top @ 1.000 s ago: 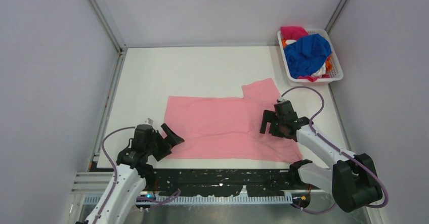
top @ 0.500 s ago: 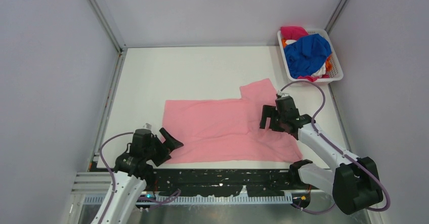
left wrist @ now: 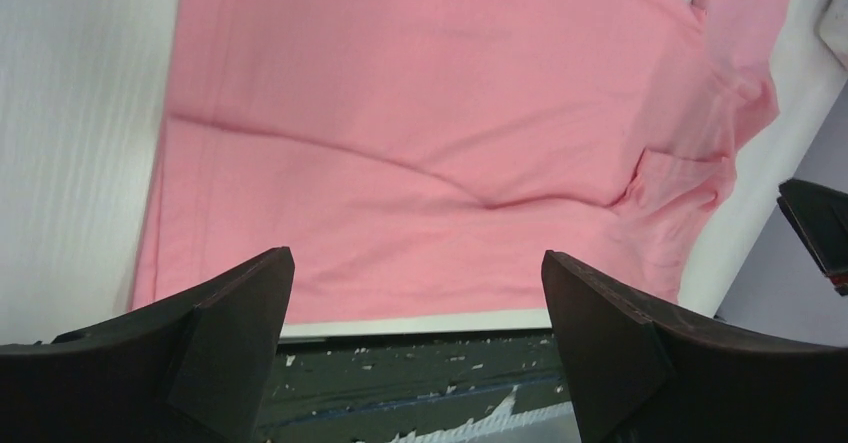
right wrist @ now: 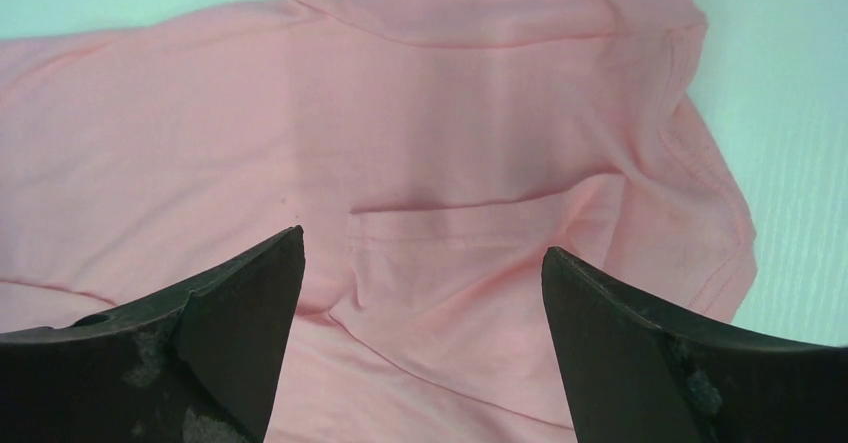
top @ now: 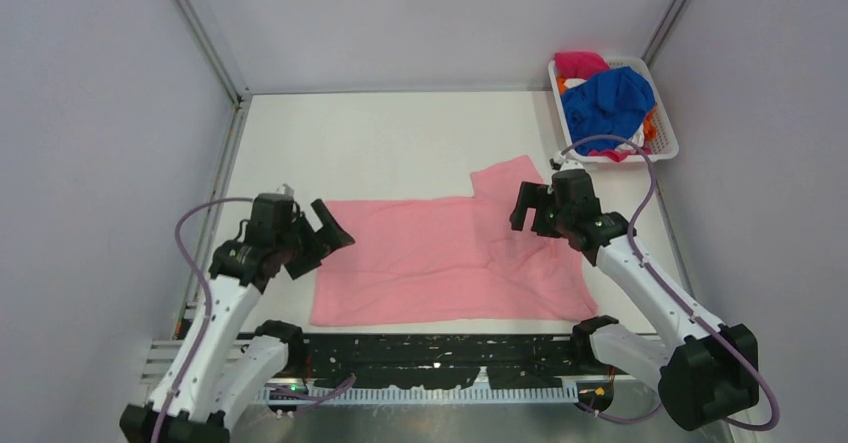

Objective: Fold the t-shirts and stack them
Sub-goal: Grab the side of the flattened tshirt furthest away from the robot with both arms

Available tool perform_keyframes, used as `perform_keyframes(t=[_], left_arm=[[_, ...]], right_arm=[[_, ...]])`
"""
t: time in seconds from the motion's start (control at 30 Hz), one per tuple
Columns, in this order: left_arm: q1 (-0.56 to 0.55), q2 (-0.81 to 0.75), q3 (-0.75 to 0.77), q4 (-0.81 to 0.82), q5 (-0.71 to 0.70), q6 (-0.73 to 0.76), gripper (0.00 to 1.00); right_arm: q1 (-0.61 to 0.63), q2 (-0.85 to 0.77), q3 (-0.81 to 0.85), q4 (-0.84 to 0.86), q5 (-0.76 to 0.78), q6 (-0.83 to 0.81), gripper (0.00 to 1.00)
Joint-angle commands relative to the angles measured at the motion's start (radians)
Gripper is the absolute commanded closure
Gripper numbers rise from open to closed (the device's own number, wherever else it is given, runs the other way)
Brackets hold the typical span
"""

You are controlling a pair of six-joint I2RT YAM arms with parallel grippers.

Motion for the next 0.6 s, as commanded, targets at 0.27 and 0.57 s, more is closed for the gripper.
perform_keyframes(t=[0.27,0.57], left_arm=[[0.156,0.898,0.537,0.236,-0.21,0.218,0.0],[0.19,1.133,0.635,0.296,-0.14,0.201,0.0]], right_arm=[[-0.057,0.148,0.151,0.067,-0.017,-0.032,0.05],[-0.081,0.211,0.16,0.068,-0.064,-0.036,0.05]])
